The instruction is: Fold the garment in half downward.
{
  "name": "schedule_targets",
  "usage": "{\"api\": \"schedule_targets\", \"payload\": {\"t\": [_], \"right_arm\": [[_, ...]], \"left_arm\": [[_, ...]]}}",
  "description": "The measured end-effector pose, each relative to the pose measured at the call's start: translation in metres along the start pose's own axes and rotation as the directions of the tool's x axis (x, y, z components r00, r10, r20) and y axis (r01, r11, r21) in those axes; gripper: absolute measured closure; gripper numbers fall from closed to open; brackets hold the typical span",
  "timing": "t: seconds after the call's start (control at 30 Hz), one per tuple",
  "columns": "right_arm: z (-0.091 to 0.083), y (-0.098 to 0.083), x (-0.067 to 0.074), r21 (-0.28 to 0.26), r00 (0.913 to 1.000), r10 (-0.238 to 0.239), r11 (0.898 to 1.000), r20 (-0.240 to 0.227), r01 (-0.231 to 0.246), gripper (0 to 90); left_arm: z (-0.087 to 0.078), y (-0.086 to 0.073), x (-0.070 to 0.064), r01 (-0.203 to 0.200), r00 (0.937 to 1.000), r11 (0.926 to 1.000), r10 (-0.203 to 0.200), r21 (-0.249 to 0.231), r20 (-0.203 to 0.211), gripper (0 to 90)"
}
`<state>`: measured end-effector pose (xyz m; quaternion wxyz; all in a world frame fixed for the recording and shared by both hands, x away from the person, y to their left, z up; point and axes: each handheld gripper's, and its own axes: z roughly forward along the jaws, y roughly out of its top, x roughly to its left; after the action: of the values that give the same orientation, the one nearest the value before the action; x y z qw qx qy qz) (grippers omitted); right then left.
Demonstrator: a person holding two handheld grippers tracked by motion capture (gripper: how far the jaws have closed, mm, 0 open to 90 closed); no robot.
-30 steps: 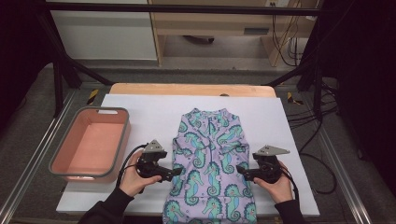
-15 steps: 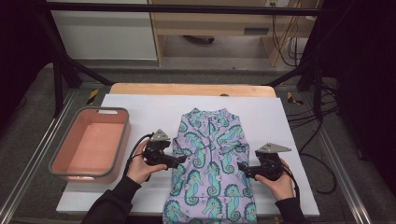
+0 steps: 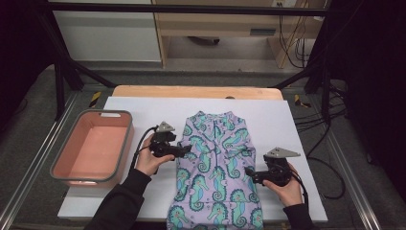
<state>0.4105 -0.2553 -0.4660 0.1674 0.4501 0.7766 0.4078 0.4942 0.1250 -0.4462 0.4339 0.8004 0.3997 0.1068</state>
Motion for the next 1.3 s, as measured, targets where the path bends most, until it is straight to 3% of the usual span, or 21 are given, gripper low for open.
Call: {"api": "schedule_targets", "payload": {"t": [0.43, 0.6, 0.97, 1.3], "right_arm": [[-0.001, 0.0, 0.0, 0.003, 1.0, 0.004, 1.0, 0.004, -0.004, 4.0], [0.0, 0.0, 0.001, 0.007, 1.0, -0.002, 1.0, 0.0, 0.002, 3.5], [0.001, -0.001, 0.002, 0.017, 0.9999, -0.009, 1.0, 0.005, 0.009, 3.2], [0.001, 0.0, 0.001, 0.019, 1.0, -0.003, 1.0, 0.008, 0.002, 4.7]], "left_arm": [[0.021, 0.021, 0.017, 0.025, 0.9954, 0.9994, -0.028, -0.026, -0.092, 28.3], [0.032, 0.023, 0.023, 0.025, 0.9928, 0.9997, -0.025, 0.003, -0.117, 34.8], [0.054, 0.021, 0.034, 0.051, 0.9894, 0.9982, -0.046, 0.03, -0.138, 46.1], [0.063, 0.017, 0.039, 0.063, 0.9869, 0.9971, -0.056, 0.042, -0.152, 58.9]]}}
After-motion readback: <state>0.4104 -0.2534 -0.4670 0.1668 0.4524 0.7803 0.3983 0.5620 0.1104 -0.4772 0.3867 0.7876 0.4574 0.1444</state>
